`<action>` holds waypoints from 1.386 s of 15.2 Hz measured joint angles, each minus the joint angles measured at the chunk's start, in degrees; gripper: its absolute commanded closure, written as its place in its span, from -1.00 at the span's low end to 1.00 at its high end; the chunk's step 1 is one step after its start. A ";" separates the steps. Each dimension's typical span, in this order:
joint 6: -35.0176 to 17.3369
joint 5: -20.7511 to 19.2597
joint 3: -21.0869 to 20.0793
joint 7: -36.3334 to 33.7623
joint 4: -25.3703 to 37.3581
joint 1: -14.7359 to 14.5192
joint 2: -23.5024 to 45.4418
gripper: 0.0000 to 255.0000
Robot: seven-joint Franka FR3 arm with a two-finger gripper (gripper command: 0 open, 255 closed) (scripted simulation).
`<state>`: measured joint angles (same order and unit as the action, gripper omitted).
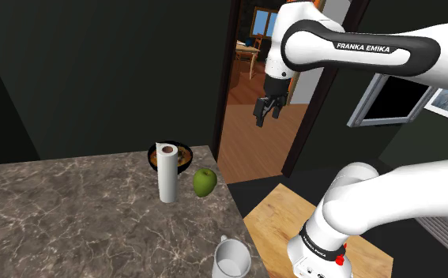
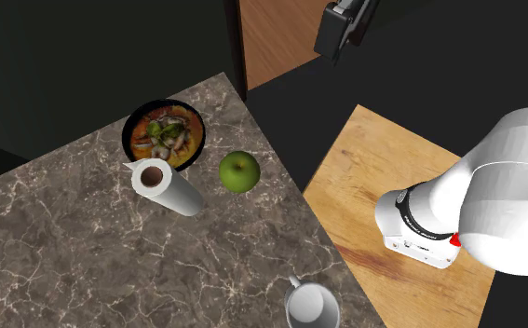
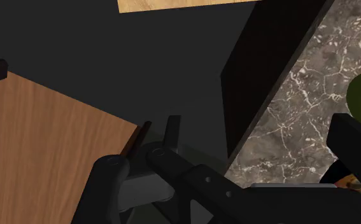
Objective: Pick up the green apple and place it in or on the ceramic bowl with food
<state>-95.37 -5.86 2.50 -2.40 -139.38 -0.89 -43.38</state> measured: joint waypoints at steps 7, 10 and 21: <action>-6.29 4.85 -2.81 -4.95 -5.11 -2.19 2.28 -1.00; -10.26 7.98 -4.72 -7.87 -7.24 -3.80 4.48 -1.00; -27.02 19.18 -11.03 -15.81 -9.81 -9.95 18.60 -1.00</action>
<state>-122.39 13.32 -8.53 -18.21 -149.19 -10.84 -24.78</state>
